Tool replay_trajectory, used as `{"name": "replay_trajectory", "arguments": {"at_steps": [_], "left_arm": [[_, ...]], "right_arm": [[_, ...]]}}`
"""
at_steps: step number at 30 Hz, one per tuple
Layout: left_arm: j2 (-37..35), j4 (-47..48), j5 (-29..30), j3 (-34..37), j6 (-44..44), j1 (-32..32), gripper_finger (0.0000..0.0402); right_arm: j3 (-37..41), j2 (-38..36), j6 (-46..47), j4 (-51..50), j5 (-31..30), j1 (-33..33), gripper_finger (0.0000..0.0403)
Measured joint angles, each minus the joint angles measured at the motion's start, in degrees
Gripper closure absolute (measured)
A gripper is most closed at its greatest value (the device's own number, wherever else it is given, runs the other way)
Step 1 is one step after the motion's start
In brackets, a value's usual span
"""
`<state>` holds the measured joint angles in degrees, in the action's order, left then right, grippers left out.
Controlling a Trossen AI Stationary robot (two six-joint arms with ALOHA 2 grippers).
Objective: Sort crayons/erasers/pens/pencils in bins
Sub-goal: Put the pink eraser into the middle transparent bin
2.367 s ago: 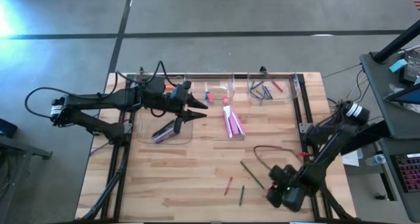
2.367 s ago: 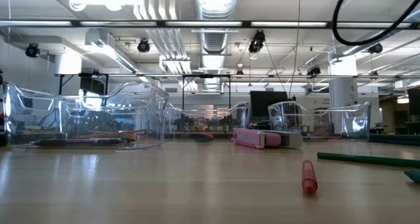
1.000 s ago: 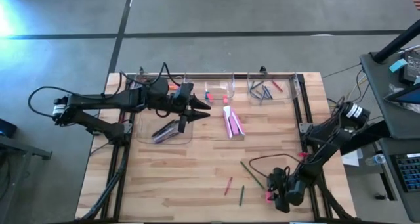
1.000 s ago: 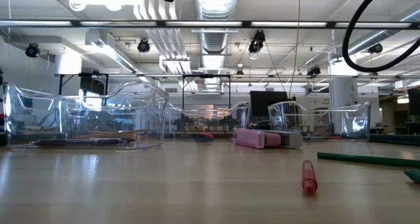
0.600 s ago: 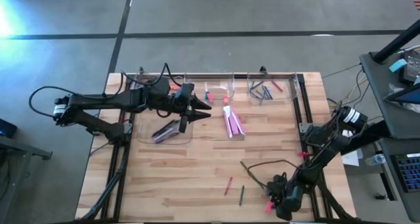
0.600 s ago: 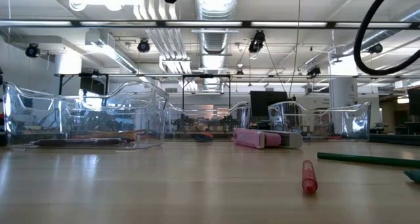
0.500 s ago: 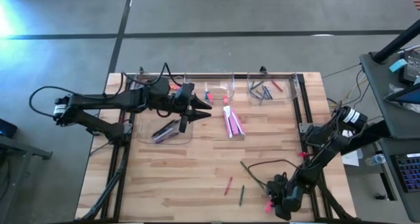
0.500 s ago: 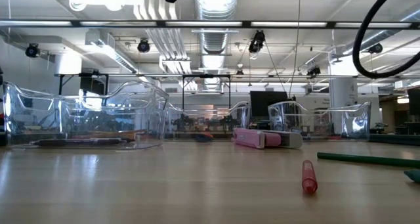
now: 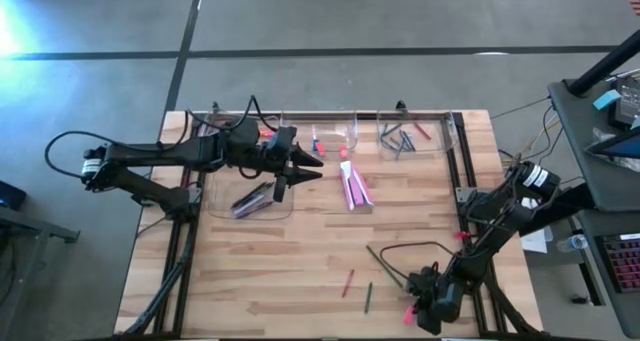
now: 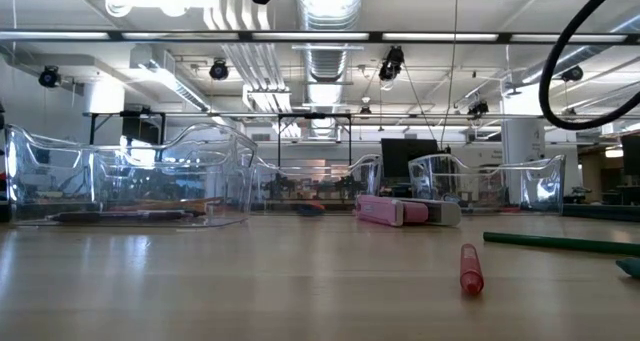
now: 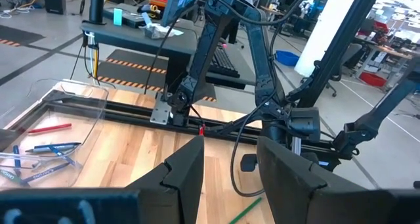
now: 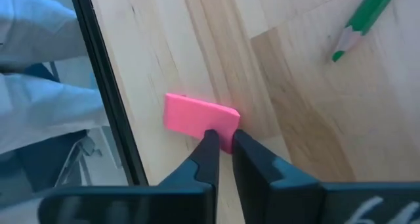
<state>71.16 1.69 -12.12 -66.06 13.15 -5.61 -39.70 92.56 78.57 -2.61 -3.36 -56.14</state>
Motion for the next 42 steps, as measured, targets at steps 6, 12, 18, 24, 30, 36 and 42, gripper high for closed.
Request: {"name": "replay_trajectory", "arguments": {"at_steps": [6, 12, 18, 24, 30, 36, 42], "left_arm": [[0.0, 0.1, 0.0, 0.0, -0.2, 0.0, 0.0275], [0.0, 0.2, 0.0, 0.0, -0.5, 0.0, 0.0275], [0.0, 0.1, 0.0, 0.0, -0.5, 0.0, 0.0275], [-1.2, -2.7, -1.2, -0.6, 0.0, 0.0, 0.0275], [-2.5, -3.1, -1.2, -2.2, -3.4, -0.4, 0.0275], [-2.2, -2.2, -1.2, -2.0, -3.1, -0.6, 0.0275], [-3.7, -2.2, -1.2, -2.0, -3.0, -0.6, 0.0275]], "right_arm": [[0.5, -8.4, 1.1, -5.8, -7.8, 0.1, 0.0393], [0.3, -15.7, 2.9, -13.7, -13.7, 0.8, 0.0394], [0.3, -22.9, 1.3, -17.6, -21.7, 4.7, 0.0394], [0.0, -31.0, -6.4, -17.6, -32.1, 17.2, 0.0394], [-0.7, -35.5, -27.5, -7.2, -33.7, 41.0, 0.0394], [-1.3, -30.5, -37.9, 8.6, -16.0, 68.2, 0.0394], [-7.4, -21.5, -40.4, 10.3, -3.9, 81.4, 0.0394]]}}
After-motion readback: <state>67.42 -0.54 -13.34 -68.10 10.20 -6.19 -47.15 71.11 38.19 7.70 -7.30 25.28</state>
